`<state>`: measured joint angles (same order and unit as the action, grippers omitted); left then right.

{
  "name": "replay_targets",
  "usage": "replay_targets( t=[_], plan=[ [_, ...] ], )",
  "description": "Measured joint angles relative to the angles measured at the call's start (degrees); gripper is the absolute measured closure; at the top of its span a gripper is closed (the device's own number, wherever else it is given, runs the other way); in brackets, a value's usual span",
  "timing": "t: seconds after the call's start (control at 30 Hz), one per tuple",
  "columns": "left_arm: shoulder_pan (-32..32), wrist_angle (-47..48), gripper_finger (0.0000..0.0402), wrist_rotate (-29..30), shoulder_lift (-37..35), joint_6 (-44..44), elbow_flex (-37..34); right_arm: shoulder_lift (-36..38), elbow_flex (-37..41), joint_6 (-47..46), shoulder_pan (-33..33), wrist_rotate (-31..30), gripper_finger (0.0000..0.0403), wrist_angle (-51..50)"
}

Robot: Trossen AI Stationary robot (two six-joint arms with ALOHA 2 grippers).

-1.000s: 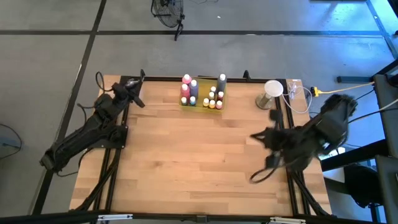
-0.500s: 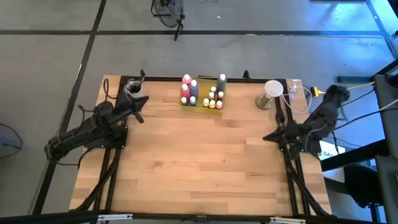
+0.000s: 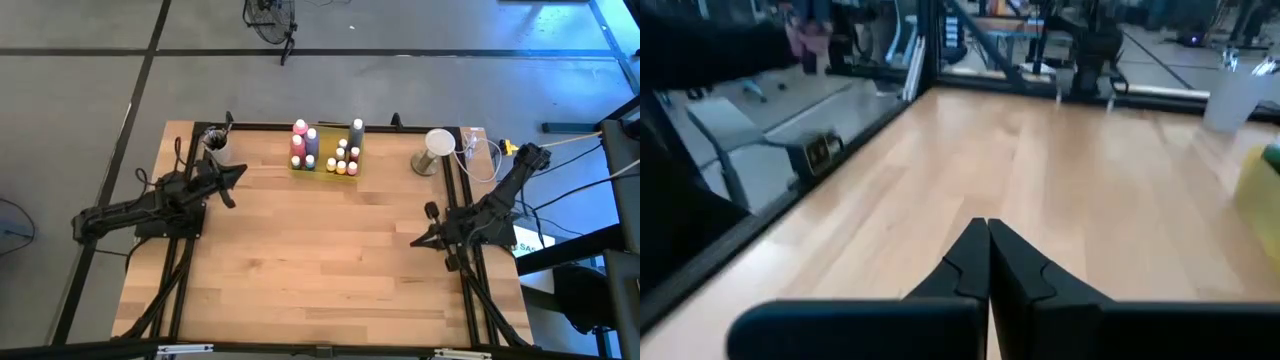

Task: Pick & Place Paint Supplies
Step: Return To Home Position

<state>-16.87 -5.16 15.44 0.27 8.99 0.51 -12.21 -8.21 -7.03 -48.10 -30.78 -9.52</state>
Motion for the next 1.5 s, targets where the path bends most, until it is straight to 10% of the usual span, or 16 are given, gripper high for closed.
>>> replay_targets(
  t=[0.3, 0.67, 1.5],
  plan=[
    [4.6, 1.3, 0.0396, 0.3, 0.4, 5.5, 0.0, -2.1, 6.4, 3.9, 0.1, 9.9, 0.0403, 9.5],
    [5.1, 2.1, 0.0393, 0.0, 0.7, 3.5, 0.0, -2.8, 6.4, 11.5, 0.1, -1.0, 0.0400, 9.8],
    [5.1, 2.2, 0.0395, 0.0, 0.7, 3.3, 0.0, -2.8, 6.4, 12.0, 0.1, -0.1, 0.0398, 9.8]
  ],
)
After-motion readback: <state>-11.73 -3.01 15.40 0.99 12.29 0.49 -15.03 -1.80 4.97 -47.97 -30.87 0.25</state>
